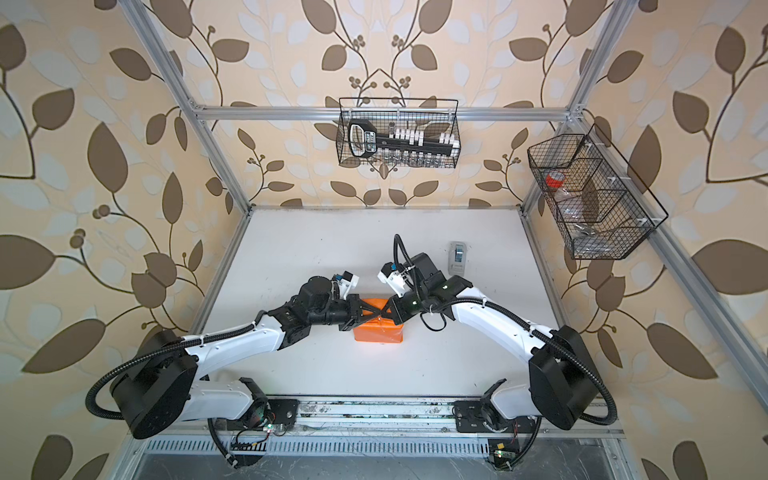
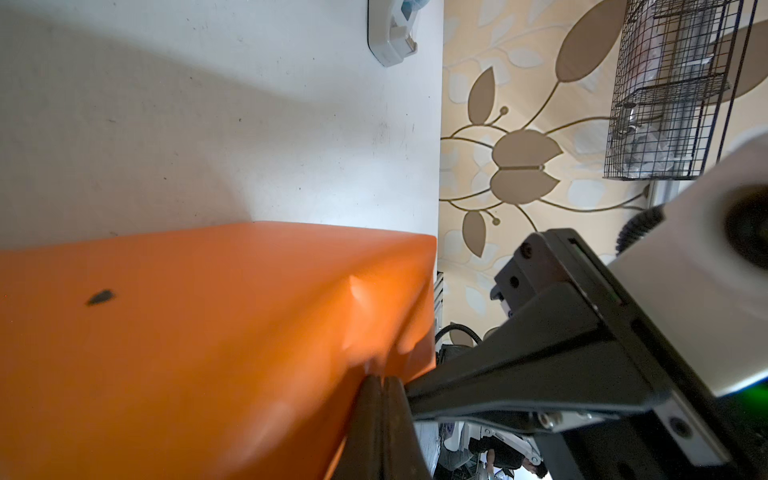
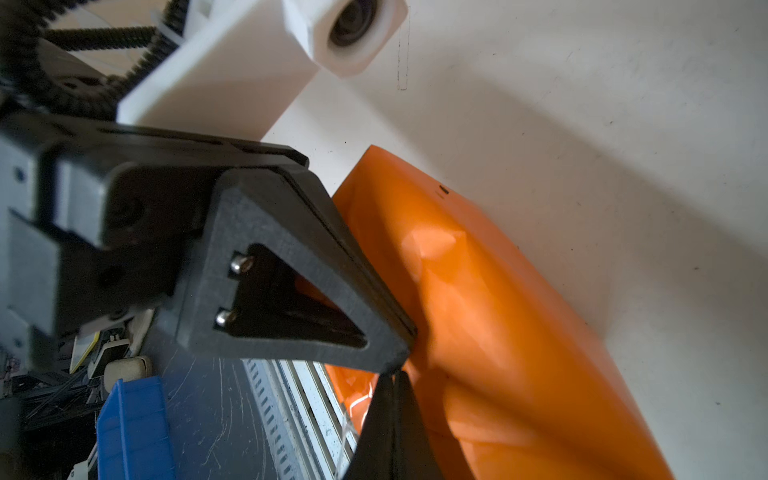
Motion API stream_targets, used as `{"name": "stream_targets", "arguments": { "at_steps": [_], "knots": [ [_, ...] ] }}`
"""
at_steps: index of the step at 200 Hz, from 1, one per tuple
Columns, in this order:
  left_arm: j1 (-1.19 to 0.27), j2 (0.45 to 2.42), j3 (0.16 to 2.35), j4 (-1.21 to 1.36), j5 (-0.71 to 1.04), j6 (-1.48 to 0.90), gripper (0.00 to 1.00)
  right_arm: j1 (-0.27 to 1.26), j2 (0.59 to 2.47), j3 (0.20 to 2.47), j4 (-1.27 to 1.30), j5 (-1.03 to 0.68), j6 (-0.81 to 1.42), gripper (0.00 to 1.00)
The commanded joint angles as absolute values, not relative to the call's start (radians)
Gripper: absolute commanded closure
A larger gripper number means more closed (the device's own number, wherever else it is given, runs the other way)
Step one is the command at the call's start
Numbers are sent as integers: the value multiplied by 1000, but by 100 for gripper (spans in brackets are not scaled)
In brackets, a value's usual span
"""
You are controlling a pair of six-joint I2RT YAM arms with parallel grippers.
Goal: Wrap the gift box in paper
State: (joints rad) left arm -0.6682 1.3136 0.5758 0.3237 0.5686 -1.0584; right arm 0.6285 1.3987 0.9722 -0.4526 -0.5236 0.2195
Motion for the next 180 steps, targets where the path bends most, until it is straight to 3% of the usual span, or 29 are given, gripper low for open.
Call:
{"name": "stream_targets", "arguments": {
  "at_steps": [1, 122, 180],
  "knots": [
    [-675, 1346, 509, 68, 529, -1051, 100, 638, 1414, 948, -463, -493, 189, 100],
    [-675, 1277, 507, 12, 479, -1046, 100, 661, 1444, 925, -470, -436, 176, 100],
    [-674, 1319, 511, 46, 494, -1054, 100, 658, 1375, 940, -467, -494, 195, 100]
  ]
}}
